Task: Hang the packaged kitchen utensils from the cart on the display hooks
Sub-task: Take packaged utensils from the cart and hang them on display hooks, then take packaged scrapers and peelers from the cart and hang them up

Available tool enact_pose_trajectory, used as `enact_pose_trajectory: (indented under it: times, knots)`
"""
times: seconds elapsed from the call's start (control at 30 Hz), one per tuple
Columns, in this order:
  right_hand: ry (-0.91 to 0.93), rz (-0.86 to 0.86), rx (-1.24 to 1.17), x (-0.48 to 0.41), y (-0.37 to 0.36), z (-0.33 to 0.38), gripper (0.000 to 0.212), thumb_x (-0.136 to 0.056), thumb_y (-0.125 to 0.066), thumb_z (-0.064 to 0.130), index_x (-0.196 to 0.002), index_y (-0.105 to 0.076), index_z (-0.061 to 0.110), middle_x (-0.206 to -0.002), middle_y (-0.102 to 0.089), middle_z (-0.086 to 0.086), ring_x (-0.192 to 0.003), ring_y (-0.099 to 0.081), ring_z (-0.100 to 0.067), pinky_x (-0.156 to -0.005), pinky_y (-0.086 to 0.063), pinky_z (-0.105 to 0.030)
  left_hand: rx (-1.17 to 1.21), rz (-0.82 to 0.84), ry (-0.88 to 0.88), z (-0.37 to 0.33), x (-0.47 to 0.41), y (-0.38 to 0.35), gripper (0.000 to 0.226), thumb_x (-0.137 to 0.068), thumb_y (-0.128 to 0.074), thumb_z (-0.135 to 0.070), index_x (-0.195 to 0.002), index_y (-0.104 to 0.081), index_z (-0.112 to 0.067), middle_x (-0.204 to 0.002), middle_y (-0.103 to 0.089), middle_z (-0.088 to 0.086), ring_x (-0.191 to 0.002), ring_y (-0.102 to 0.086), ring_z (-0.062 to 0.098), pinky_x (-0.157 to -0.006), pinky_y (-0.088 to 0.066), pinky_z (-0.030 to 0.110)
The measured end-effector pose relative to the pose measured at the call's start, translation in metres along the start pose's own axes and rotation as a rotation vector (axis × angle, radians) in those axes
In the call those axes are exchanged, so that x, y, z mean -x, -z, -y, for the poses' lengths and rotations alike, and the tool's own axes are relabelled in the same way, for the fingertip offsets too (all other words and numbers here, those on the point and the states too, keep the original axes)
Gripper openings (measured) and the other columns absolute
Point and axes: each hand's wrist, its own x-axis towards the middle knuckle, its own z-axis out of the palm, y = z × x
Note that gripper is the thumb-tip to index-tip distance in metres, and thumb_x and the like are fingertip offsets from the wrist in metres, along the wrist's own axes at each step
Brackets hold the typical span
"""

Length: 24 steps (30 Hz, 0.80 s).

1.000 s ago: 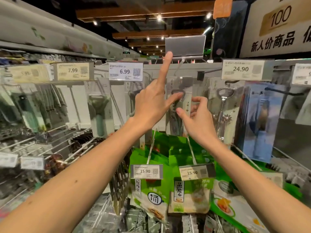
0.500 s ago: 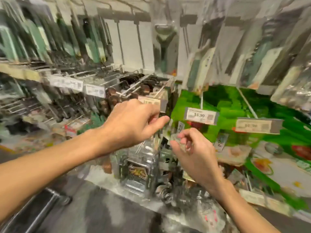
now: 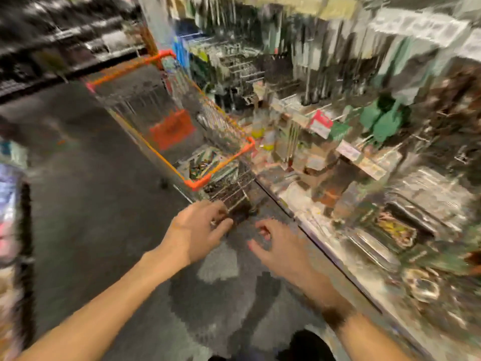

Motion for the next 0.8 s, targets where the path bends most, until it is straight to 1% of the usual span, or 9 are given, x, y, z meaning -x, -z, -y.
enact_pose_trajectory:
  times: [0.1,0.27,0.37,0.43,0.53,0.6,0.67,0.73,0.8]
  knots:
    - [0.016,0.148,0.076,-0.039,-0.043,0.021,0.045,-0.094,-0.056,0.046,-0.133,-0.048,0.025,-0.126,-0.056,0.004,-0.115,-0.056,-0.015,-0.097,-0.048,-0.036,-0.001,0.017,0.121,0.069,-0.004,-0.003,0.031,-0.098,-0.052,-0.042,-0.122,-0.06,-0.024,-0.107,-0.062,-0.006,-0.107,-0.056,0.015,-0.09,-0.046,0.032]
    - [0.071,0.283,0.252,-0.119,-0.098,0.034,0.047,-0.095,-0.05,0.046,-0.134,-0.049,0.02,-0.128,-0.055,-0.001,-0.12,-0.052,-0.022,-0.096,-0.045,-0.037,-0.157,0.059,0.161,0.167,-0.046,-0.014,0.029,-0.099,-0.052,-0.035,-0.121,-0.062,-0.02,-0.113,-0.066,0.003,-0.112,-0.058,0.027,-0.091,-0.048,0.041]
    - [0.047,0.242,0.288,-0.184,-0.128,0.035,0.05,-0.083,-0.044,0.047,-0.112,-0.063,0.011,-0.105,-0.064,-0.01,-0.1,-0.062,-0.034,-0.083,-0.051,-0.043,-0.264,0.107,0.127,0.222,-0.092,-0.024,0.029,-0.097,-0.052,-0.035,-0.116,-0.064,-0.016,-0.108,-0.067,0.007,-0.108,-0.06,0.031,-0.087,-0.049,0.042]
    - [0.013,0.181,0.259,-0.232,-0.145,0.037,0.044,-0.081,-0.047,0.042,-0.102,-0.068,0.009,-0.094,-0.067,-0.01,-0.09,-0.066,-0.035,-0.077,-0.046,-0.04,-0.303,0.141,0.116,0.258,-0.131,-0.03,0.033,-0.099,-0.049,-0.039,-0.121,-0.062,-0.018,-0.115,-0.065,0.006,-0.113,-0.058,0.03,-0.09,-0.046,0.041]
    - [-0.062,0.242,0.231,-0.306,-0.15,0.049,0.033,-0.096,-0.052,0.028,-0.124,-0.06,0.012,-0.12,-0.062,-0.007,-0.115,-0.058,-0.029,-0.086,-0.038,-0.038,-0.223,0.187,0.152,0.302,-0.19,-0.034,0.035,-0.102,-0.043,-0.039,-0.125,-0.058,-0.018,-0.126,-0.061,0.005,-0.119,-0.054,0.028,-0.093,-0.043,0.04]
    - [-0.13,0.308,0.313,-0.349,-0.157,0.052,0.034,-0.098,-0.051,0.028,-0.127,-0.055,0.013,-0.129,-0.059,-0.01,-0.121,-0.055,-0.029,-0.09,-0.041,-0.036,-0.168,0.267,0.17,0.328,-0.222,-0.037,0.035,-0.104,-0.043,-0.037,-0.124,-0.058,-0.014,-0.124,-0.062,0.008,-0.117,-0.056,0.03,-0.09,-0.046,0.041]
    - [-0.168,0.335,0.34,-0.386,-0.168,0.054,0.031,-0.099,-0.046,0.029,-0.122,-0.054,0.01,-0.123,-0.06,-0.013,-0.116,-0.058,-0.032,-0.086,-0.043,-0.038,-0.121,0.331,0.175,0.357,-0.253,-0.047,0.031,-0.103,-0.045,-0.035,-0.118,-0.059,-0.012,-0.115,-0.064,0.009,-0.111,-0.058,0.03,-0.085,-0.05,0.042]
    - [-0.214,0.344,0.265,-0.418,-0.182,0.051,0.033,-0.096,-0.047,0.029,-0.115,-0.057,0.004,-0.116,-0.062,-0.019,-0.109,-0.061,-0.038,-0.082,-0.046,-0.043,-0.066,0.402,0.209,0.385,-0.281,-0.055,0.026,-0.103,-0.046,-0.031,-0.112,-0.06,-0.012,-0.107,-0.064,0.008,-0.105,-0.06,0.028,-0.082,-0.052,0.042]
    - [-0.274,0.396,0.248,-0.445,-0.192,0.048,0.03,-0.095,-0.051,0.026,-0.116,-0.058,0.006,-0.12,-0.06,-0.019,-0.113,-0.058,-0.037,-0.086,-0.046,-0.042,-0.045,0.479,0.22,0.409,-0.305,-0.059,0.022,-0.103,-0.045,-0.03,-0.109,-0.058,-0.012,-0.107,-0.063,0.009,-0.103,-0.059,0.029,-0.082,-0.051,0.042]
